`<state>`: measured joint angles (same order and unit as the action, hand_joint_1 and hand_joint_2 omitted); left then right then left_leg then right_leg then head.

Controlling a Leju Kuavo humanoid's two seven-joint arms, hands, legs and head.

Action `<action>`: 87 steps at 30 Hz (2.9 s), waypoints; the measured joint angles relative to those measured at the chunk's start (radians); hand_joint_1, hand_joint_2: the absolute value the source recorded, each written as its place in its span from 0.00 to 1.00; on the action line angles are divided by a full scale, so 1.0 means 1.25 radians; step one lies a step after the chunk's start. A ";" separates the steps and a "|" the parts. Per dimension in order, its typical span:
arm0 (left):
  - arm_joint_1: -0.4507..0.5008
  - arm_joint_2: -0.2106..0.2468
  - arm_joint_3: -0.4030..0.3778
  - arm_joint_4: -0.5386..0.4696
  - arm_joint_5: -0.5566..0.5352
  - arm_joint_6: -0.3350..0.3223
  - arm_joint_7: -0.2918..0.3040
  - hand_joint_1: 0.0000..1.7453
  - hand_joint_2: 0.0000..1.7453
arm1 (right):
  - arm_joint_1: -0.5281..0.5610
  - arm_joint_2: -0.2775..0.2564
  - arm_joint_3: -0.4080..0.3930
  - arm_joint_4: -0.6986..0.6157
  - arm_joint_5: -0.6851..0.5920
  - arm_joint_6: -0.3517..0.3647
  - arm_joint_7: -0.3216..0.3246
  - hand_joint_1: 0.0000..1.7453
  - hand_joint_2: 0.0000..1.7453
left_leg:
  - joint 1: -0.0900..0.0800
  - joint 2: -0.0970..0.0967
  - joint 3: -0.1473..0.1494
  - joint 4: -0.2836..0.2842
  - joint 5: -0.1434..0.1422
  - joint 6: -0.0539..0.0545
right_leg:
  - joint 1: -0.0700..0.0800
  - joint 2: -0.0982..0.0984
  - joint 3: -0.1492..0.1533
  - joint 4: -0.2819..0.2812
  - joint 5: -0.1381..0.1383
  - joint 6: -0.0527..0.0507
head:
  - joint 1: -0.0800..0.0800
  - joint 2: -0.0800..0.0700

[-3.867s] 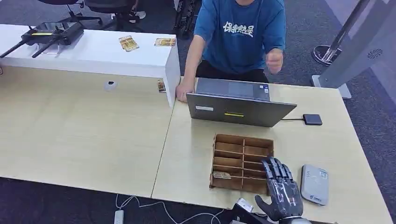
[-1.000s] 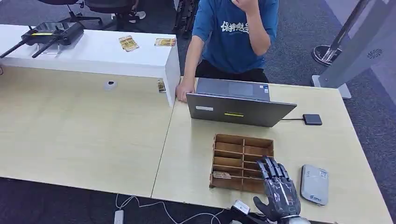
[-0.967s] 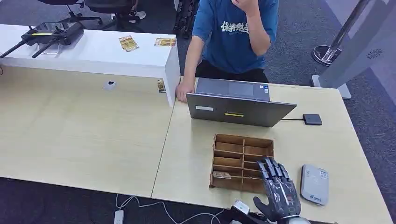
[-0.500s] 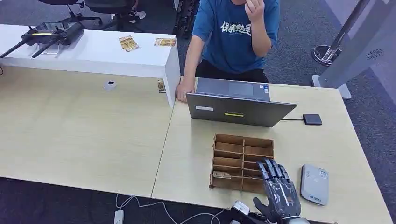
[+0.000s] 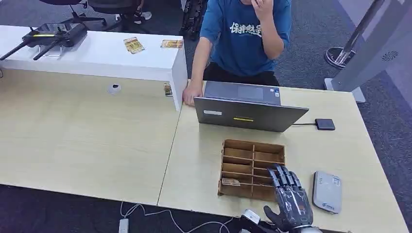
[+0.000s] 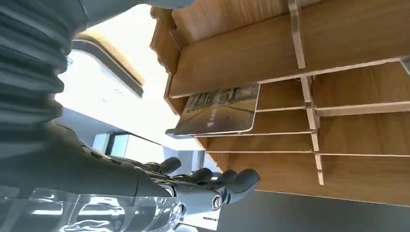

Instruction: Pass the card to the sensor for recognition and then transmit it.

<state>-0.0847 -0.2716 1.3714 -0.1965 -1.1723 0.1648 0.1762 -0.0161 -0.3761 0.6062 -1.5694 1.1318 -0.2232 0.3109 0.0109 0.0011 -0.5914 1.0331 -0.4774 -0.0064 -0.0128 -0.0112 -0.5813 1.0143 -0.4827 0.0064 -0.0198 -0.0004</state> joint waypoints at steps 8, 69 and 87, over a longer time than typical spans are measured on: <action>0.000 0.000 0.000 0.000 -0.001 0.000 0.000 0.00 0.00 | 0.000 0.000 -0.005 0.000 0.000 0.000 -0.003 0.87 1.00 | 0.000 0.000 0.000 0.000 0.000 0.000 | 0.000 0.000 0.000 0.000 0.000 0.000 | 0.000 0.000; 0.001 -0.007 0.000 0.000 0.004 0.001 -0.019 0.00 0.00 | 0.119 0.277 -0.207 -0.191 0.034 -0.376 -0.370 1.00 1.00 | 0.000 0.000 0.000 0.000 0.000 0.000 | 0.000 0.000 0.000 0.000 0.000 0.000 | 0.000 0.000; 0.000 -0.006 -0.030 0.000 -0.056 -0.003 -0.017 0.00 0.00 | -0.198 0.202 -0.327 -0.112 -0.082 -0.320 -0.207 1.00 1.00 | 0.000 0.001 0.000 0.000 0.003 0.001 | 0.000 0.001 0.000 0.000 0.004 0.001 | 0.000 0.000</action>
<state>-0.0843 -0.2792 1.3337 -0.1965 -1.2424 0.1606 0.1545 -0.2632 -0.1235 0.1973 -1.7095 1.0288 -0.6234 0.0526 0.0108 0.0024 -0.5914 1.0336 -0.4733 -0.0056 -0.0133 -0.0094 -0.5811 1.0145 -0.4781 0.0080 -0.0195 -0.0004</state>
